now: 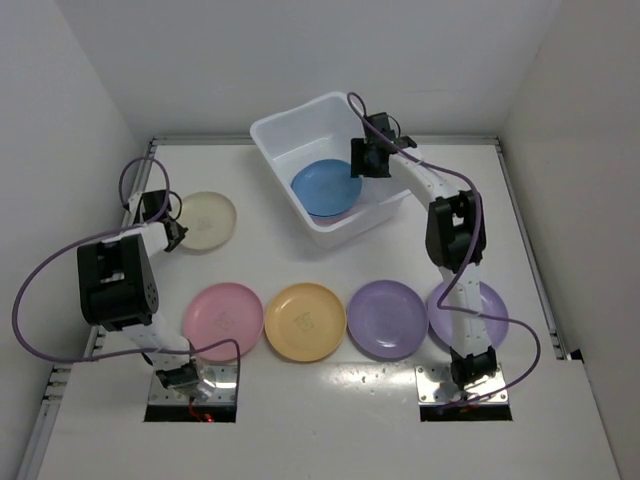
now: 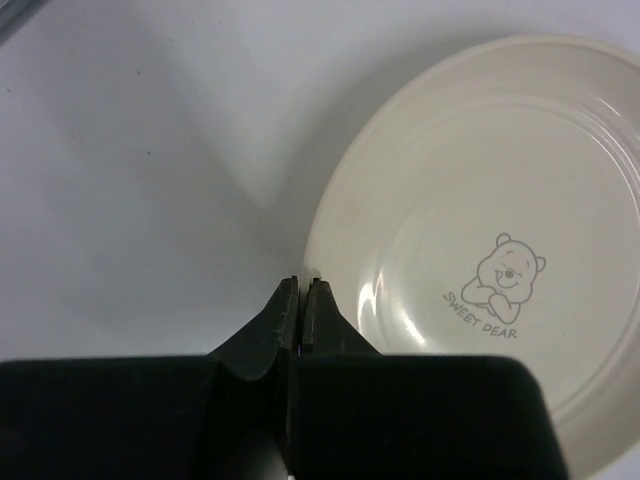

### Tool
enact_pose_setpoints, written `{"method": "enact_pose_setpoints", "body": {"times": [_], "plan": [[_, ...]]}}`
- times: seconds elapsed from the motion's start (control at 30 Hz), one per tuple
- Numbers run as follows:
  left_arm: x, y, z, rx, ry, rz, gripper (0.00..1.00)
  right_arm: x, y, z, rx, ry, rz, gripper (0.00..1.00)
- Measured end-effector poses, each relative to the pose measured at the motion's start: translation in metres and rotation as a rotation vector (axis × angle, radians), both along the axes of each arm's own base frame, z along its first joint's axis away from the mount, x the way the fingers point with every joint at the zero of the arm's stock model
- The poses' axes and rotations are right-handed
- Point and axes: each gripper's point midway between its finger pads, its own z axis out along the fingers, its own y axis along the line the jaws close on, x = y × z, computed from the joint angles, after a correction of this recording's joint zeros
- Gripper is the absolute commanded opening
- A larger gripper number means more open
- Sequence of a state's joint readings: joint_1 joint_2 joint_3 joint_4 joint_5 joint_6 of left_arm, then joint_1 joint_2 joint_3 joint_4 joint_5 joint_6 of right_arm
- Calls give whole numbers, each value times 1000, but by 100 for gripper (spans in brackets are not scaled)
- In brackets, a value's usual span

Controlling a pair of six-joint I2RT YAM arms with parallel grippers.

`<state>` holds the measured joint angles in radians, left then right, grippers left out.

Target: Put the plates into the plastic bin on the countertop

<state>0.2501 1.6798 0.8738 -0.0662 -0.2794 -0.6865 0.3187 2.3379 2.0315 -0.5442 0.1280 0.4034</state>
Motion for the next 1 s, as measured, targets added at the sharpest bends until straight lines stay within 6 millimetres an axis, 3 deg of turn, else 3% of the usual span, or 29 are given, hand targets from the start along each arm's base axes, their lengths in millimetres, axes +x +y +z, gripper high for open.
{"method": "enact_pose_setpoints", "body": {"times": [0.1,0.13,0.17,0.3,0.43,0.57,0.63,0.7,0.77,0.87,0.93,1.0], "plan": [[1,-1,10,1,-21,-6,0,0,-2,0,-7,3,-9,81],[1,-1,18,8,-34,-10,0,1,-2,3,-11,-4,-9,94],[1,-1,27,18,-44,-12,0,3,-3,6,-11,-13,-16,100],[-4,2,77,74,-109,-16,0,6,-5,38,-6,-70,-14,100],[6,5,156,128,-276,-22,0,3,-10,107,25,-183,-14,100],[20,-4,248,165,-490,-64,0,-10,-36,200,50,-347,-74,100],[31,-21,288,193,-572,-123,0,-20,-59,233,54,-408,-138,100],[49,-57,320,204,-634,-223,0,-32,-87,250,51,-438,-221,100],[72,-108,343,195,-683,-362,0,-49,-121,243,30,-419,-313,100],[106,-180,349,177,-698,-541,0,-82,-171,200,-18,-317,-453,100],[126,-229,331,172,-646,-653,0,-111,-201,166,-48,-234,-545,100],[144,-265,303,174,-577,-729,0,-155,-230,127,-74,-132,-651,100]]}}
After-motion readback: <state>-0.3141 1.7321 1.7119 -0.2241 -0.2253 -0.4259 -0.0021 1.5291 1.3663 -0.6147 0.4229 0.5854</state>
